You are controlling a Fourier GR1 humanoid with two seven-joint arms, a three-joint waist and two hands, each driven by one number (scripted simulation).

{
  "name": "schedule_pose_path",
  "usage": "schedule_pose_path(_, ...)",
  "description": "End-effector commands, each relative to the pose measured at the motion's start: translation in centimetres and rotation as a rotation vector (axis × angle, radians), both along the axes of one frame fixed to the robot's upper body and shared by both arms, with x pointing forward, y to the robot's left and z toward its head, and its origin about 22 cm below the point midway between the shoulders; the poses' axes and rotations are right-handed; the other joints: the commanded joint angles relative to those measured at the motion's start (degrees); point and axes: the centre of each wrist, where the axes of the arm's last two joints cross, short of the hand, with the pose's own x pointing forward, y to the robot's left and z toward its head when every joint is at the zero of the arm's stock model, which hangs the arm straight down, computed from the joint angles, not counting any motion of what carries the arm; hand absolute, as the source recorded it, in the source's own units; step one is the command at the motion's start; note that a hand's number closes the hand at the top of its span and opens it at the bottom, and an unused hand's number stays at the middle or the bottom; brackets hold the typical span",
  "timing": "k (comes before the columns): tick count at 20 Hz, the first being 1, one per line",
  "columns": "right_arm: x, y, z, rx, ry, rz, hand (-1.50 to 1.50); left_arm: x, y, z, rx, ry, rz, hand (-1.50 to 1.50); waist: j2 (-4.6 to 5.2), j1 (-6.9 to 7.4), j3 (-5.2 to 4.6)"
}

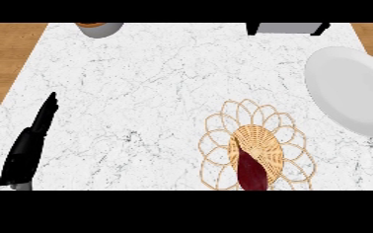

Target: Pick the sweet potato from the placemat and place it in the plate

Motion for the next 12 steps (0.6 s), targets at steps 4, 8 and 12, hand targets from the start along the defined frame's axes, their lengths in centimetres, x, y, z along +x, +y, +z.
schedule_pose_path(4, -1.3, -3.5, 4.0, -0.051, -0.348, 0.056, 1.50, 0.5, -0.7, -0.4, -0.011, 0.022, -0.006, 0.00, -0.43, 0.11, -0.13)
schedule_pose_path(8, -1.7, -4.4, 4.7, 0.020, -0.474, 0.216, 1.50, 0.4, -0.6, -0.4, -0.009, 0.019, -0.019, 0.00, -0.73, 0.45, -0.32)
schedule_pose_path(12, -2.1, -5.3, 5.8, 0.128, -0.516, 0.336, 1.50, 0.7, -1.0, 0.1, 0.021, 0.015, -0.045, 0.00, -0.70, 1.14, -0.46)
